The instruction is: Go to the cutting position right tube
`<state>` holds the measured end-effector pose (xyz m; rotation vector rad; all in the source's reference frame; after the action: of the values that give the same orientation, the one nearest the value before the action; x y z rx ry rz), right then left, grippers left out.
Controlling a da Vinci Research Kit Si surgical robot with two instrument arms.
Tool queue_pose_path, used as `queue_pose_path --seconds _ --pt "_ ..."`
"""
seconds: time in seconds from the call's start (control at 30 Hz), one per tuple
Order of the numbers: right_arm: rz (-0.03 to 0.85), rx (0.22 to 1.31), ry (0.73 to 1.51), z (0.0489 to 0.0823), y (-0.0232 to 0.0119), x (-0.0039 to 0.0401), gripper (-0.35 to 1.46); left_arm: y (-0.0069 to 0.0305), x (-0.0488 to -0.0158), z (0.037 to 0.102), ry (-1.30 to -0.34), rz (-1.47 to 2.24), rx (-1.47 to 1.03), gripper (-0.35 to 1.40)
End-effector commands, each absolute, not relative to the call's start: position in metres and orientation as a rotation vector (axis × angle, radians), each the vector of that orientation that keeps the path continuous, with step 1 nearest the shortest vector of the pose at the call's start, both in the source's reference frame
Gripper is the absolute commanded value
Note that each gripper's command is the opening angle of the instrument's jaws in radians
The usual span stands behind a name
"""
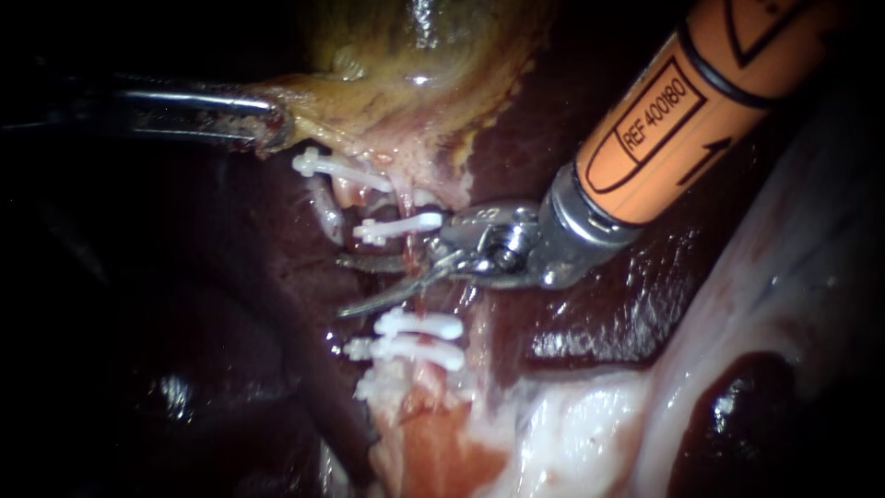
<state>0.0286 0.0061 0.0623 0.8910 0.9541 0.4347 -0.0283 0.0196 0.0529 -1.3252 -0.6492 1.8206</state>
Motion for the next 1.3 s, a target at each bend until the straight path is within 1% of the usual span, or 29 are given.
queue_pose_path --seconds 0.03,0.13,0.5,0.8,1.0,1.3 --pt "0.434 0.890 0.954 0.0622 0.0060 0.0286 1.43 0.0196 -0.0283 0.0529 -0.648 1.821 -1.326 -0.35" --pt "0.434 0.893 0.957 0.0616 0.0059 0.0286 1.44 0.0196 -0.0283 0.0529 -0.648 1.821 -1.326 -0.35" --pt "0.455 0.946 1.057 0.0572 0.0061 0.0293 1.44 0.0196 -0.0283 0.0530 -0.649 1.821 -1.326 -0.35" --pt "0.438 1.006 1.111 0.0539 0.0062 0.0295 1.43 0.0196 -0.0283 0.0530 -0.649 1.821 -1.326 -0.35" --pt "0.421 1.028 1.114 0.0531 0.0057 0.0299 1.43 0.0196 -0.0282 0.0530 -0.649 1.821 -1.326 -0.35" --pt "0.421 1.028 1.114 0.0532 0.0057 0.0299 1.43 0.0196 -0.0282 0.0530 -0.649 1.821 -1.326 -0.35"
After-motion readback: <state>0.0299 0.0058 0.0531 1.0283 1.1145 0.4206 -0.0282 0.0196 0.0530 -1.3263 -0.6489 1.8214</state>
